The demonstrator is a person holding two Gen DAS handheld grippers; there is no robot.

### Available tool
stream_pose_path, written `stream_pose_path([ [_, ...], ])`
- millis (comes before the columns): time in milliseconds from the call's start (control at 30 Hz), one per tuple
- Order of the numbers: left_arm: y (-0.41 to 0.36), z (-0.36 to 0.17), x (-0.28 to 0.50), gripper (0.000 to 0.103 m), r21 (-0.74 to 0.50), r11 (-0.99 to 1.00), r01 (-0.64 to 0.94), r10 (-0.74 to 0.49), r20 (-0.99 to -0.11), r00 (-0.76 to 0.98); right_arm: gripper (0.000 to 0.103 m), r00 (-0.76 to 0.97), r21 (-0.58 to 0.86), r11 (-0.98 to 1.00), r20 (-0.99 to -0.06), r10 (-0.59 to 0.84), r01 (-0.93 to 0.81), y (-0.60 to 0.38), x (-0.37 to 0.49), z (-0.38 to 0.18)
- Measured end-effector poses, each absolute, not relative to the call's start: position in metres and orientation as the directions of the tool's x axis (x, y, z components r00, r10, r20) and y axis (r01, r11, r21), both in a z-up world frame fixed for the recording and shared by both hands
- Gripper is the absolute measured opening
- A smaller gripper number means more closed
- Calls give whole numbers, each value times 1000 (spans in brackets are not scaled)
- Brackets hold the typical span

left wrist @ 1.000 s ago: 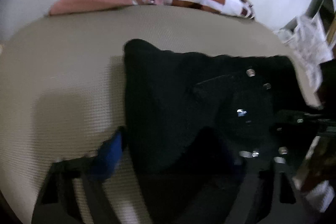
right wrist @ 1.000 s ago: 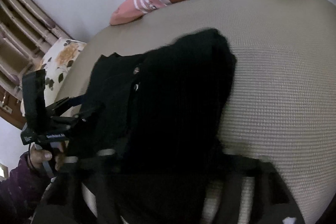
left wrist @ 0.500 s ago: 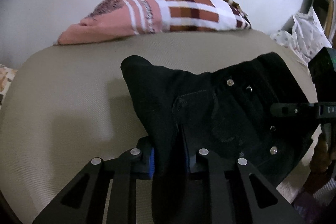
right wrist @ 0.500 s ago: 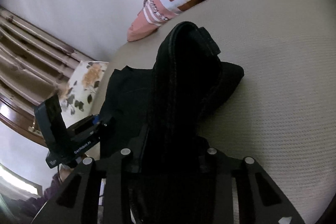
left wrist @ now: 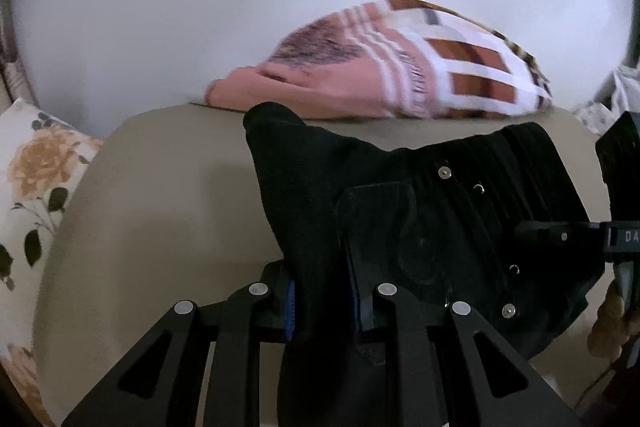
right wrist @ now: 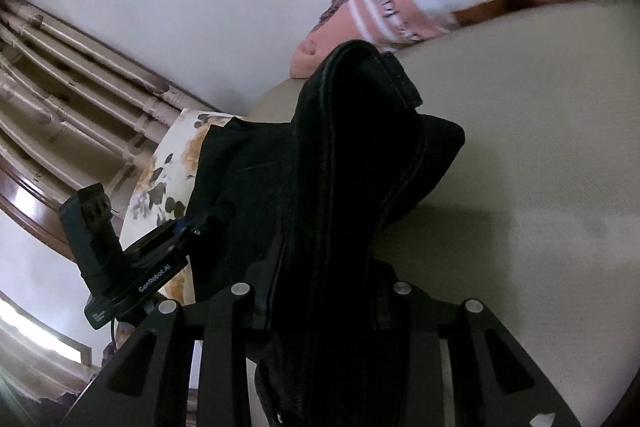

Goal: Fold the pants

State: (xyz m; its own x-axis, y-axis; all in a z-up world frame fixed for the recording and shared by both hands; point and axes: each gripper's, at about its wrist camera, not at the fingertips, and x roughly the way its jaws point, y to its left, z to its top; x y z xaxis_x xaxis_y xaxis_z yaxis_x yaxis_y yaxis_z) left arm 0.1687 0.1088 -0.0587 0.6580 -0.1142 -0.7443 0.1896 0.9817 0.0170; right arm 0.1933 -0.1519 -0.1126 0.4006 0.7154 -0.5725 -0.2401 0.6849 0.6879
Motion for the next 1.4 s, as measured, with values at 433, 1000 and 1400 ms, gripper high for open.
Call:
stream_pose_path([
  [433, 162, -71, 236, 21, 27, 995, 99, -47, -729, 683, 30, 398, 682, 677, -560, 726, -275, -96, 274, -123],
  [1000, 179, -119, 239, 87, 178, 981, -82, 184, -691, 699, 52, 503, 584, 793, -640, 581, -173, -94, 280, -145],
  [1400, 176, -109, 204, 89, 125, 983, -133, 183, -665, 724, 81, 723, 292, 927, -586, 366, -233, -59, 198, -81],
])
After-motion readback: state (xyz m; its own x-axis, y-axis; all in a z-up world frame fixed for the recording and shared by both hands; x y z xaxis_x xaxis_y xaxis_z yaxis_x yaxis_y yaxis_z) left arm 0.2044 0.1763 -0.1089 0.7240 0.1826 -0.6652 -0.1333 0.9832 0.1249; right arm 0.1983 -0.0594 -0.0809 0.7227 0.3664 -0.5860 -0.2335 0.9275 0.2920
